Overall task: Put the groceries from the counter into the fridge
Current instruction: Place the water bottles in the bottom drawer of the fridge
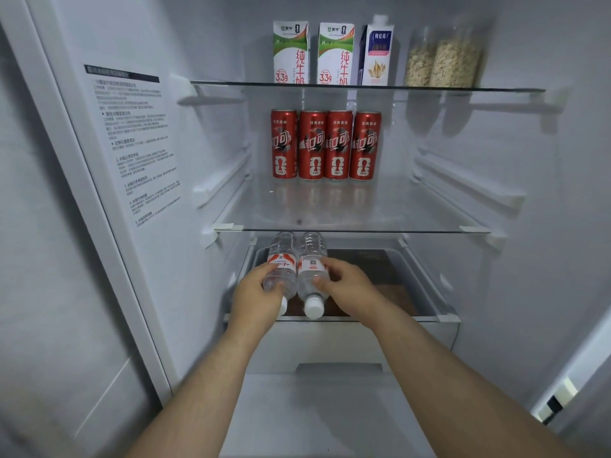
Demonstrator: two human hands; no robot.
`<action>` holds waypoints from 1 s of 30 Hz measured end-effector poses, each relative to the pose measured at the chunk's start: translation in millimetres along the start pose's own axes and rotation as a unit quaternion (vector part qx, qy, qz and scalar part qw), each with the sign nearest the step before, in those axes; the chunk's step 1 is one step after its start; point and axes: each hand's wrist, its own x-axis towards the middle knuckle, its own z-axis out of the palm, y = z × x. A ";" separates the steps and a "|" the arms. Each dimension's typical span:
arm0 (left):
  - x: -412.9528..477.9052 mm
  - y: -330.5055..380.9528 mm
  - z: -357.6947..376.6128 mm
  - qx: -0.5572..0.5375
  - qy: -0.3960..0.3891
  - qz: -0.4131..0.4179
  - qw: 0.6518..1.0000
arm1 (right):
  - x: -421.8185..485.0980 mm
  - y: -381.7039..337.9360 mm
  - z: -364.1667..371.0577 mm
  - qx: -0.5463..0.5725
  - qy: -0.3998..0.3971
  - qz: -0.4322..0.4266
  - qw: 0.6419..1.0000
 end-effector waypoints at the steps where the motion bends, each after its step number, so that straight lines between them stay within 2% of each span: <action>1: 3.1 -1.8 -0.3 -0.005 0.001 -0.006 1.000 | 3.6 -0.7 0.7 -0.006 0.000 -0.001 1.000; 15: 30.4 -15.2 7.9 -0.027 0.044 -0.047 0.998 | 37.0 -2.7 13.1 -0.025 -0.014 -0.022 0.999; 30: 55.0 -23.8 10.4 -0.017 0.063 -0.034 0.997 | 54.9 -11.3 28.9 -0.028 -0.021 -0.039 0.999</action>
